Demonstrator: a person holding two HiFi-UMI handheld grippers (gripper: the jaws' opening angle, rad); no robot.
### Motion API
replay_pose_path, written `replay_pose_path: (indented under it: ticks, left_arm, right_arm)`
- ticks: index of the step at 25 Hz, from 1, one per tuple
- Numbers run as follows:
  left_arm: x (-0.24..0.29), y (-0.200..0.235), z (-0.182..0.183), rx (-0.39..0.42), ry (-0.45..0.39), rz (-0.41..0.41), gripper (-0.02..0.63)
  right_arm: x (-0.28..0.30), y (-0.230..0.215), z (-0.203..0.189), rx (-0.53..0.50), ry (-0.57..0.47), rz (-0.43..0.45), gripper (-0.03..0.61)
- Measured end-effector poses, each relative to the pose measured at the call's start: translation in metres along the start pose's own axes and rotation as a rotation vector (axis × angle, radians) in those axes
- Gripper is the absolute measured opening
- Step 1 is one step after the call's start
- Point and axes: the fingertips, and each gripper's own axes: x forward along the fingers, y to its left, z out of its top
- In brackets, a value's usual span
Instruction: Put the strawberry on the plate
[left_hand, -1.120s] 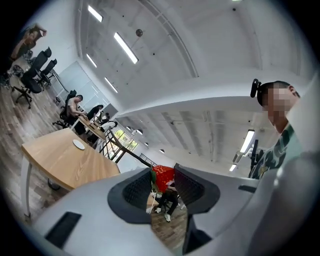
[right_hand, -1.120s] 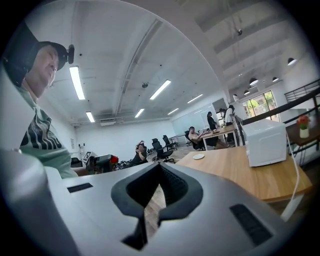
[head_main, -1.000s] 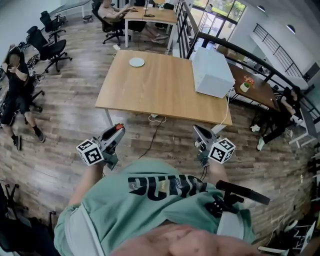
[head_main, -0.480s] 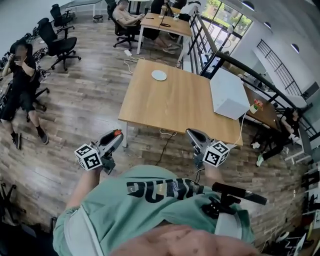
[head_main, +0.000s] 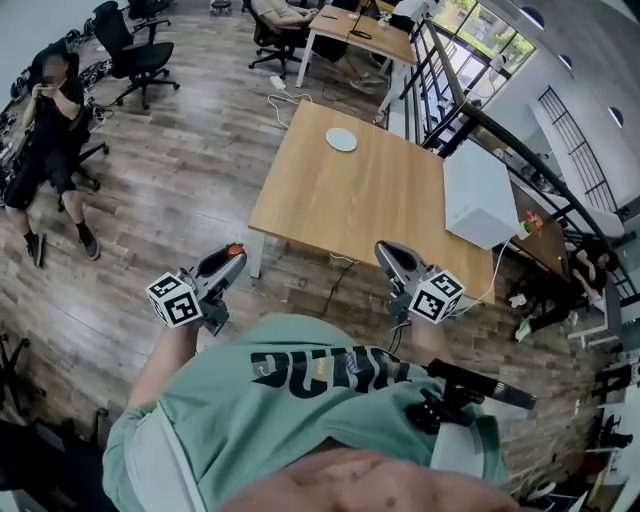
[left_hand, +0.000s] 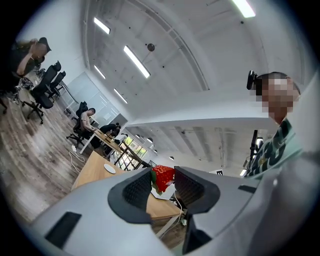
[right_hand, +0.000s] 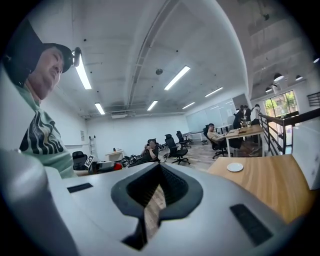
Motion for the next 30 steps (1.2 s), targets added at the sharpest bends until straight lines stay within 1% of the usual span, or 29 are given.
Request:
replay_pose_path:
  ticks: [3,6,9,12,15,18,20,24,27,30]
  left_arm:
    - [0.016,0.002,-0.001,0.024,-0.004,0.030,0.144]
    - [0.036,0.005,0.002,0.060,-0.024,0.082,0.144]
    - [0.068,0.007,0.010,0.085,-0.066,0.148,0.144]
    - [0.109,-0.003,0.000,0.092,-0.074,0.180,0.144]
    - [0.154,-0.009,-0.008,0.096,-0.064,0.211,0.144]
    - [0.197,-0.016,-0.014,0.097,-0.059,0.209,0.144]
    - [0.221,-0.020,-0.022,0.100,-0.034,0.213,0.144]
    - [0.256,-0.021,-0.029,0.107,0.020,0.235,0.144]
    - [0.283,-0.019,-0.029,0.115,0.041,0.217,0.144]
    - [0.303,-0.011,-0.031,0.112,0.067,0.192,0.144]
  right_arm:
    - [0.008,-0.025,-0.002,0.013,-0.004,0.038,0.006]
    - [0.015,-0.056,0.001,0.015,-0.011,0.092,0.006]
    - [0.023,-0.099,0.013,0.008,-0.027,0.156,0.006]
    - [0.013,-0.144,0.025,-0.005,-0.034,0.194,0.006]
    - [0.001,-0.188,0.029,0.001,-0.040,0.207,0.006]
    - [-0.010,-0.229,0.025,0.037,-0.054,0.214,0.006]
    - [-0.019,-0.253,0.023,0.052,-0.064,0.217,0.006]
    - [-0.033,-0.287,0.017,0.096,-0.092,0.211,0.006]
    - [-0.041,-0.310,0.009,0.119,-0.096,0.193,0.006]
    - [-0.047,-0.328,0.005,0.133,-0.099,0.158,0.006]
